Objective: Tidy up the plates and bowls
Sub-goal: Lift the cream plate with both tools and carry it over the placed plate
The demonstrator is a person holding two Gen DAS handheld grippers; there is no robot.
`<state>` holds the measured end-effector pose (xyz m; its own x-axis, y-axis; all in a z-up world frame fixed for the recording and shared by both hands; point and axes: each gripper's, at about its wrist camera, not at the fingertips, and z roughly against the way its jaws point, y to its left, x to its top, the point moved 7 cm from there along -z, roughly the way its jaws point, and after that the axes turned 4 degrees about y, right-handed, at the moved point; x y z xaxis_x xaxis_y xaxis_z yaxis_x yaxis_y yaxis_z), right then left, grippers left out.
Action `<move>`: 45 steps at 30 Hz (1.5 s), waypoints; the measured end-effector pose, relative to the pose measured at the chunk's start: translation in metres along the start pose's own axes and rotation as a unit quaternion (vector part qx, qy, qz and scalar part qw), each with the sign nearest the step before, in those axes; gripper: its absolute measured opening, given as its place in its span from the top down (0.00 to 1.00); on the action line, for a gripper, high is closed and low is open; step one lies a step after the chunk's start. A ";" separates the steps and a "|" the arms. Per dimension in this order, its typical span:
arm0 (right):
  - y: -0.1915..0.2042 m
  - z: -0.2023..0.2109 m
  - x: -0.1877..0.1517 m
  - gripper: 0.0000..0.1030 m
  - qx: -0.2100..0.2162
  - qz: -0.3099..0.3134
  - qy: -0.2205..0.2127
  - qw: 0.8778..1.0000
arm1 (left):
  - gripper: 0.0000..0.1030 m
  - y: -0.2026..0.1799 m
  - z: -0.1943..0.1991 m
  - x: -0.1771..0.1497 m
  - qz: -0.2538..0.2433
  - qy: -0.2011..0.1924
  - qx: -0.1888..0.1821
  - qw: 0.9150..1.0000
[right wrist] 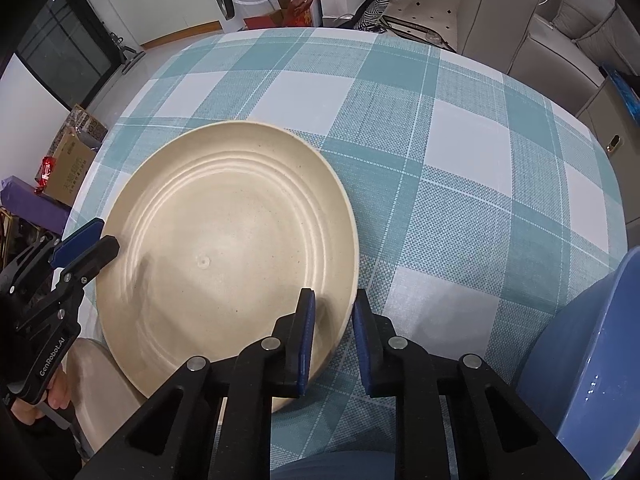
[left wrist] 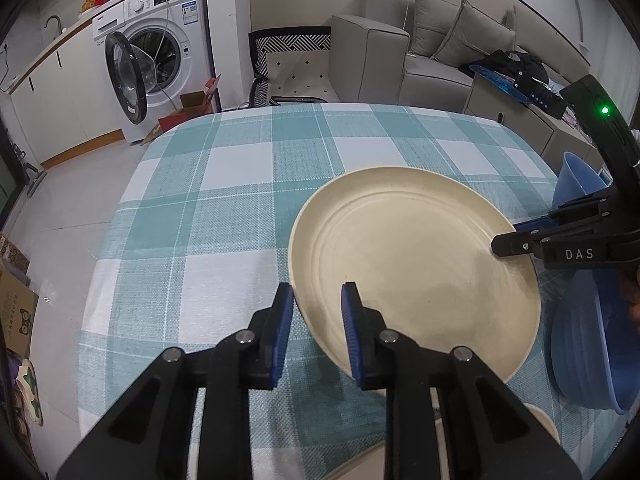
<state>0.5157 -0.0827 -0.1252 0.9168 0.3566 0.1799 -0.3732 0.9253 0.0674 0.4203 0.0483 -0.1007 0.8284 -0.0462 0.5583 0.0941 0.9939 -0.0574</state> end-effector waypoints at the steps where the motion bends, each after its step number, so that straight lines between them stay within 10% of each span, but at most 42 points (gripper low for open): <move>1: 0.001 0.002 0.000 0.82 -0.001 0.001 -0.001 1.000 | 0.78 0.000 0.002 0.000 0.000 -0.002 0.000 1.000; 45: 0.068 0.099 -0.042 0.82 -0.012 0.061 -0.061 0.996 | 0.78 0.013 0.124 -0.038 0.008 -0.075 0.024 0.997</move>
<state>0.4376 -0.0474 -0.0311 0.8402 0.4493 0.3036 -0.4754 0.8796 0.0141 0.3219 0.0751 -0.0199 0.7374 -0.0175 0.6753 0.0508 0.9983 -0.0296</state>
